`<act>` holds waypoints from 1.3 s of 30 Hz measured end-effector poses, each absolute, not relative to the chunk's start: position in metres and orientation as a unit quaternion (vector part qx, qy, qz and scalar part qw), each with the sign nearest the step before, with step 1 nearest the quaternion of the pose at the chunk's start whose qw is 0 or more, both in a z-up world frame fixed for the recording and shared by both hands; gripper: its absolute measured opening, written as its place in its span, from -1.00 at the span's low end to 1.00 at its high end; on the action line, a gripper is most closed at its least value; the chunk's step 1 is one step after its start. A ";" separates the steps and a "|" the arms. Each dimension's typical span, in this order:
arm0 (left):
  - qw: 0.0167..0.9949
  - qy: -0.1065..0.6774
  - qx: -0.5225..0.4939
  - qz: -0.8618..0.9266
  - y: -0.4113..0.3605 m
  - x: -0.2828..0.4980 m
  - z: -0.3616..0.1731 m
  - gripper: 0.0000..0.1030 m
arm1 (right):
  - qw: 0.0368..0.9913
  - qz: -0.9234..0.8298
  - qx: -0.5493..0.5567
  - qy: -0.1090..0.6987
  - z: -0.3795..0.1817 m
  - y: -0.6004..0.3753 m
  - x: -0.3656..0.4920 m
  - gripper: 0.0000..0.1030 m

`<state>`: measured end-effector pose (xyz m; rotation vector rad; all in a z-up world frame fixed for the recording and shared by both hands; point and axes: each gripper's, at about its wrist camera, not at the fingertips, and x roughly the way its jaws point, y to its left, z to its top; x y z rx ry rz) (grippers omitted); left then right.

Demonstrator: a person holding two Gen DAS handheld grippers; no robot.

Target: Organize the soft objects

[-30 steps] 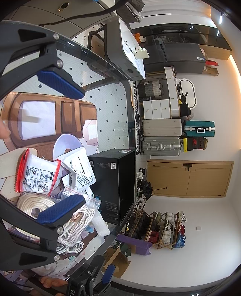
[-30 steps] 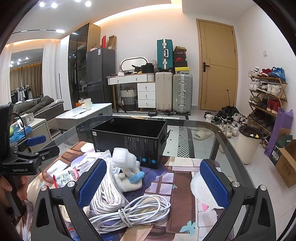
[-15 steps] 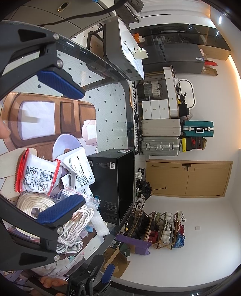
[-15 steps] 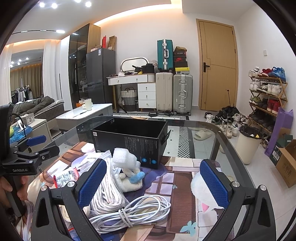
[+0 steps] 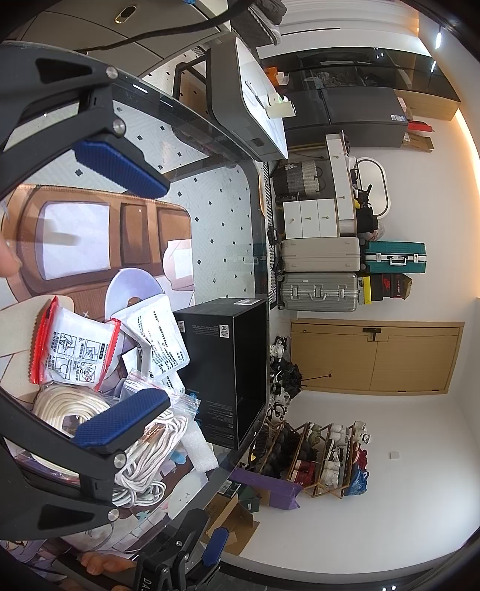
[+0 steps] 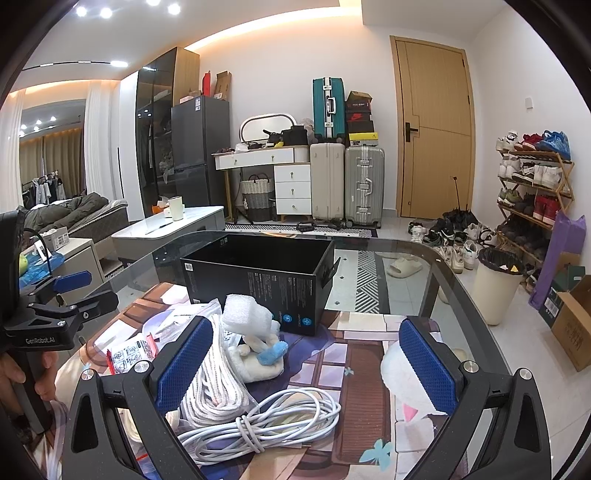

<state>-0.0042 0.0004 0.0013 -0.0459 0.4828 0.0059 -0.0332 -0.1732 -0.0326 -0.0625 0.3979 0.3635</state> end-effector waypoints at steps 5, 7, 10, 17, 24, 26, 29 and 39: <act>0.971 0.240 -0.023 0.003 0.002 -0.004 0.001 1.00 | 0.963 0.180 -0.029 0.197 -0.034 -0.173 -0.033 0.99; 0.971 0.239 -0.023 0.003 0.002 -0.004 0.001 1.00 | 0.963 0.181 -0.030 0.197 -0.034 -0.174 -0.033 0.99; 0.970 0.241 -0.023 0.004 0.001 -0.004 0.000 1.00 | 0.964 0.181 -0.031 0.194 -0.035 -0.173 -0.035 0.99; 0.970 0.240 -0.023 0.003 0.001 -0.004 0.000 1.00 | 0.964 0.181 -0.031 0.195 -0.034 -0.173 -0.035 0.99; 0.970 0.244 -0.022 0.003 0.000 -0.001 -0.001 1.00 | 0.964 0.180 -0.031 0.195 -0.034 -0.173 -0.035 0.99; 0.970 0.243 -0.022 0.002 0.000 0.000 -0.001 1.00 | 0.963 0.181 -0.031 0.196 -0.034 -0.174 -0.035 0.99; 0.970 0.243 -0.022 0.002 0.000 -0.001 -0.001 1.00 | 0.964 0.180 -0.031 0.195 -0.034 -0.174 -0.035 0.99; 0.969 0.246 -0.024 -0.005 -0.001 -0.001 0.001 1.00 | 0.964 0.186 -0.014 0.189 -0.031 -0.179 -0.038 0.99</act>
